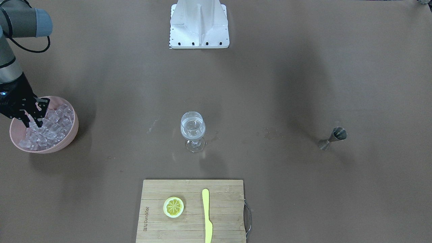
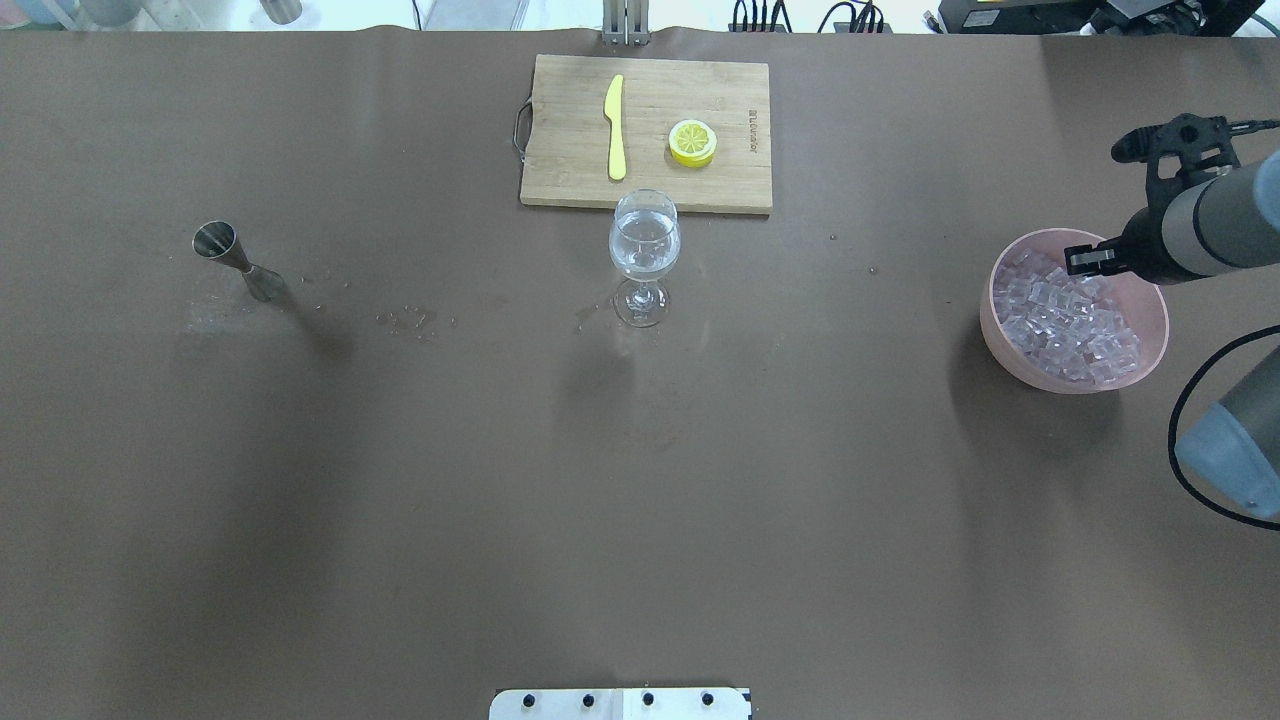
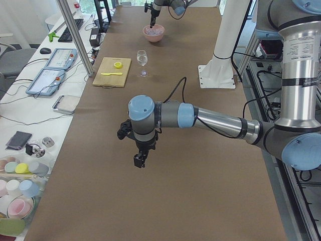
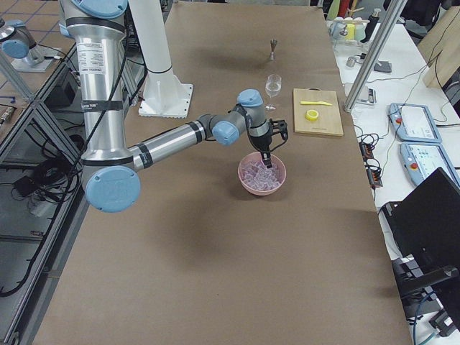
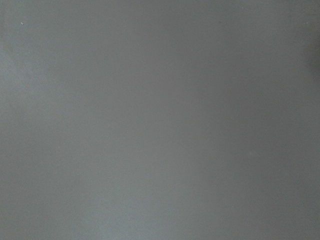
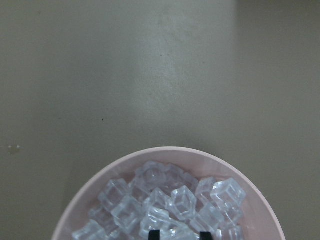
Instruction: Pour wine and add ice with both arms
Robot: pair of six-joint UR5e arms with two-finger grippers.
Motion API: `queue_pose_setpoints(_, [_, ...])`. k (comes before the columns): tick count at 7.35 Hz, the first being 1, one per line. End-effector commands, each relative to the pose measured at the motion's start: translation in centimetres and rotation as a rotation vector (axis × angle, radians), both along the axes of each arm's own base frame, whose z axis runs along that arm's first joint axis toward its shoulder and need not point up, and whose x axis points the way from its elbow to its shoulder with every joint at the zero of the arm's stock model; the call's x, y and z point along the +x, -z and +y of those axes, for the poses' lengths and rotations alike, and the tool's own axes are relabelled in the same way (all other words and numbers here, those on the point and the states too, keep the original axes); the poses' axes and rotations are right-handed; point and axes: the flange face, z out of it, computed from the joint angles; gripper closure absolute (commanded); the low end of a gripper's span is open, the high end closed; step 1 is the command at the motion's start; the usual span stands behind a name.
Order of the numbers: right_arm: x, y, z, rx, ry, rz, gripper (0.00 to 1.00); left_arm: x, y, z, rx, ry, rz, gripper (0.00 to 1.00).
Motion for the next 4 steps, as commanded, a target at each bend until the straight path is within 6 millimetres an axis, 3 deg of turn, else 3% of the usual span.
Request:
queue_pose_setpoints(1, [0.3,7.9,-2.1,0.057,-0.008,-0.114,1.0,0.0,0.0,0.0,0.001,0.0,0.001,0.02])
queue_pose_setpoints(2, [-0.2,10.3,-2.3,0.009,-0.061,-0.168,1.0,0.0,0.0,0.0,-0.002,0.001,0.001,0.02])
queue_pose_setpoints(3, [-1.2,14.0,-3.1,-0.059,-0.105,-0.2,1.0,0.0,0.1,-0.1,-0.001,0.002,0.001,0.02])
queue_pose_setpoints(4, [-3.4,17.5,-2.7,-0.121,-0.116,-0.189,1.0,0.0,0.1,0.0,-0.001,0.002,0.001,0.02])
